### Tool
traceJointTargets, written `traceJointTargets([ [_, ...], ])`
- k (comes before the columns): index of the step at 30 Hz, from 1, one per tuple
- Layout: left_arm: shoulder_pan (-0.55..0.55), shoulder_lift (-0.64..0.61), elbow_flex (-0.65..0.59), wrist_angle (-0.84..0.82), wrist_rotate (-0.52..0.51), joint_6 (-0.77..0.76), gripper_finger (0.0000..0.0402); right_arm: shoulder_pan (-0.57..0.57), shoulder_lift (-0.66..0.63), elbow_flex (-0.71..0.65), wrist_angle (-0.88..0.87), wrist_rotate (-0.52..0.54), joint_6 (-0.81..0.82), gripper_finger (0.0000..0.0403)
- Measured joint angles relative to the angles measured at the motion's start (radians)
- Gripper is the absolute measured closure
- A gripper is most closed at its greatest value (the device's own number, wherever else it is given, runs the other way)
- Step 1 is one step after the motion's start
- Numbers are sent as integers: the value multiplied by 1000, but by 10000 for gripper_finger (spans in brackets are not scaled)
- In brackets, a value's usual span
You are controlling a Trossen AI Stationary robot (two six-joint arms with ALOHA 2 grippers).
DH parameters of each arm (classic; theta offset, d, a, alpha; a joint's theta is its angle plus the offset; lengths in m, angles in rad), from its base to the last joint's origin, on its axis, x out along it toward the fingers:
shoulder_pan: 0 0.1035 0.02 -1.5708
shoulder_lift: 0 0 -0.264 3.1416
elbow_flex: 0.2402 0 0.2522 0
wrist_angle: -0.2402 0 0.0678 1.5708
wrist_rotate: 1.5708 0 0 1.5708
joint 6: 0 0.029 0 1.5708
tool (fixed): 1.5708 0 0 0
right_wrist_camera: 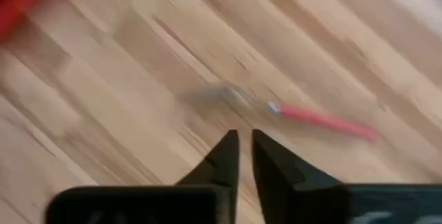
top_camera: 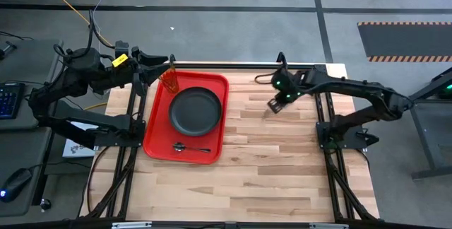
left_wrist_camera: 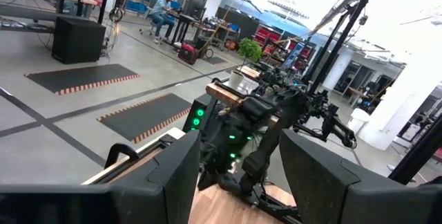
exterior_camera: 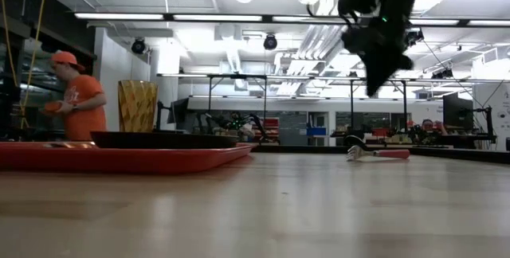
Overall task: Pick and place plate/cup/fork/spoon on tray
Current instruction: Put the pink fork on the red tray to the right of the black spoon
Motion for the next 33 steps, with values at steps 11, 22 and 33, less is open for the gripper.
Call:
traceJointTargets([
  [11, 0, 6, 0, 1, 0, -47, 213, -96, 169, -60, -25, -42, -590, 201],
  [22, 0, 47, 0, 0, 0, -86, 213, -97, 371, -57, 36, 101, -917, 190],
  [33, 0, 107, 0, 1, 0, -110, 213, -101, 384, -56, 94, 142, -1009, 190],
])
